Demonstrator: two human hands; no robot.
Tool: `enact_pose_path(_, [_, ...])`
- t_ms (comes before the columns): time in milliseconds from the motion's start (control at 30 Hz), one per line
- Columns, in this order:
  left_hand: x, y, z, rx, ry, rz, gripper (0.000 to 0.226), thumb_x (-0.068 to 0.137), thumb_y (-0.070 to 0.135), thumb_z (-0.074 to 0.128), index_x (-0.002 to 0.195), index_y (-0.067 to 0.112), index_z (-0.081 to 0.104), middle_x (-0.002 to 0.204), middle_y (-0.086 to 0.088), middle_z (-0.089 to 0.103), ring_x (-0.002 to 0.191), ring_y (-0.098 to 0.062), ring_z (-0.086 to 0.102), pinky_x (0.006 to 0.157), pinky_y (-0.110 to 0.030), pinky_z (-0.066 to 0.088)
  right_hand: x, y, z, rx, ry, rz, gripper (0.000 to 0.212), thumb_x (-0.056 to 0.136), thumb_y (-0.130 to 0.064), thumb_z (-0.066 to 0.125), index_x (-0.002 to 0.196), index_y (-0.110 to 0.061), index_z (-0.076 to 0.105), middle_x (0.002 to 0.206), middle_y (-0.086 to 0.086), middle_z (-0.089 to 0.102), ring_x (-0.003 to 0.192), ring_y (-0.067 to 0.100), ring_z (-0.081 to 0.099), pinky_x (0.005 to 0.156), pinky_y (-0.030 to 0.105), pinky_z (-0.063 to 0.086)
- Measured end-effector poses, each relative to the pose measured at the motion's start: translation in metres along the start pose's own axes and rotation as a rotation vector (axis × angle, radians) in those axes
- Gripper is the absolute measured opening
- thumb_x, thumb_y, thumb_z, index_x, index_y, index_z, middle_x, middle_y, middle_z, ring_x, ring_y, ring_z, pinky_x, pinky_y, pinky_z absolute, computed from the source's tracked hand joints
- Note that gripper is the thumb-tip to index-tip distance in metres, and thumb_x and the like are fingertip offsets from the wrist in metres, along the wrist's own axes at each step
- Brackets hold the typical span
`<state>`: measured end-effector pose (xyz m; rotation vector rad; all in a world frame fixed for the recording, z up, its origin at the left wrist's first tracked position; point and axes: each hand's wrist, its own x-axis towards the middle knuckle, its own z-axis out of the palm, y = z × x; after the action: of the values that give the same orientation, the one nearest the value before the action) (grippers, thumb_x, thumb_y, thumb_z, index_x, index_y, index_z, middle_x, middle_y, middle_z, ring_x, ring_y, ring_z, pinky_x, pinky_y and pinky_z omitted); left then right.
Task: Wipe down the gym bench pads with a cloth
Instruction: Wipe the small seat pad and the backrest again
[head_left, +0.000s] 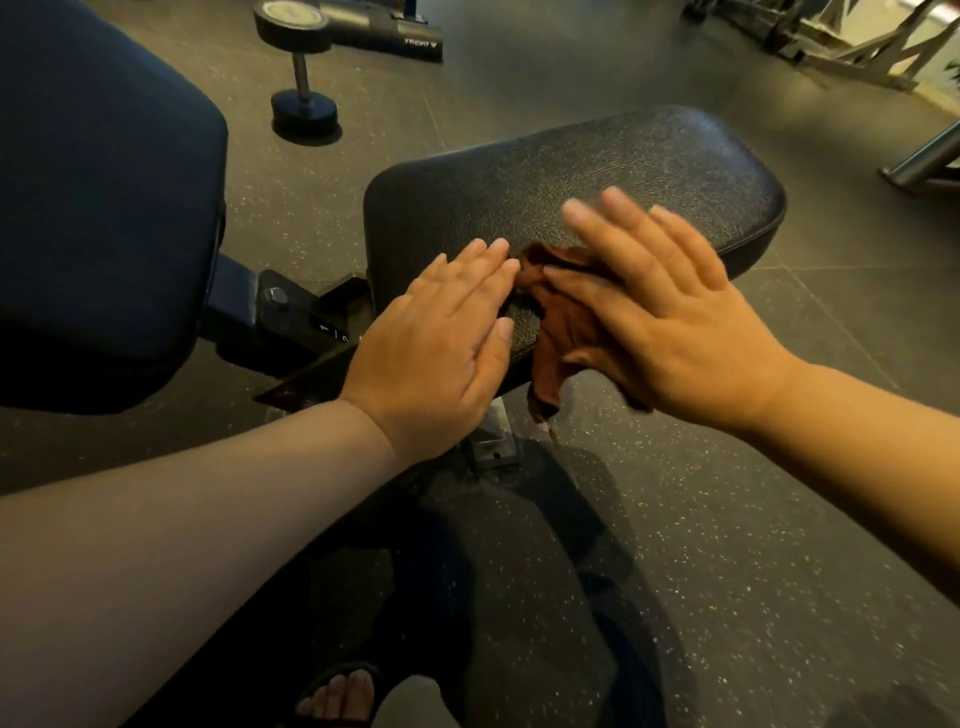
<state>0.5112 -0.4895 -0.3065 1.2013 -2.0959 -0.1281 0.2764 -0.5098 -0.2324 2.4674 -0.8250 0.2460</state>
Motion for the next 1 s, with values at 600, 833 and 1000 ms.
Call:
enact_pose_path(600, [-0.002,0.004,0.005,0.084,0.08,-0.035,0.053,0.103,0.029,0.03,0.145,0.001,0.045,0.154,-0.016,0.041,0.146,-0.025,0.034,0.122,-0.04,0.024,0.013,-0.002,-0.009,-0.084,-0.196,-0.002,0.063,0.106,-0.047,0.035,0.15,-0.001,0.039,0.151,0.021,0.044,0.141,0.041,0.038,0.119,0.053,0.026])
enact_pose_path(833, [-0.016,0.004,0.003,0.104,0.072,-0.043,0.053,0.106,0.031,0.026,0.149,0.002,0.04,0.157,-0.014,0.037,0.148,-0.024,0.029,0.122,-0.043,0.023,0.02,-0.011,-0.005,-0.064,-0.246,-0.103,0.055,0.106,-0.038,0.035,0.152,-0.009,0.037,0.154,0.017,0.041,0.145,0.038,0.032,0.122,0.052,0.02])
enact_pose_path(1000, [-0.016,0.005,0.009,0.128,0.12,-0.048,0.053,0.105,0.03,0.028,0.147,0.0,0.043,0.154,-0.017,0.041,0.146,-0.028,0.033,0.12,-0.046,0.026,0.011,0.002,-0.008,-0.037,-0.204,-0.07,0.056,0.102,-0.03,0.048,0.152,-0.007,0.039,0.153,0.019,0.041,0.144,0.04,0.033,0.119,0.056,0.026])
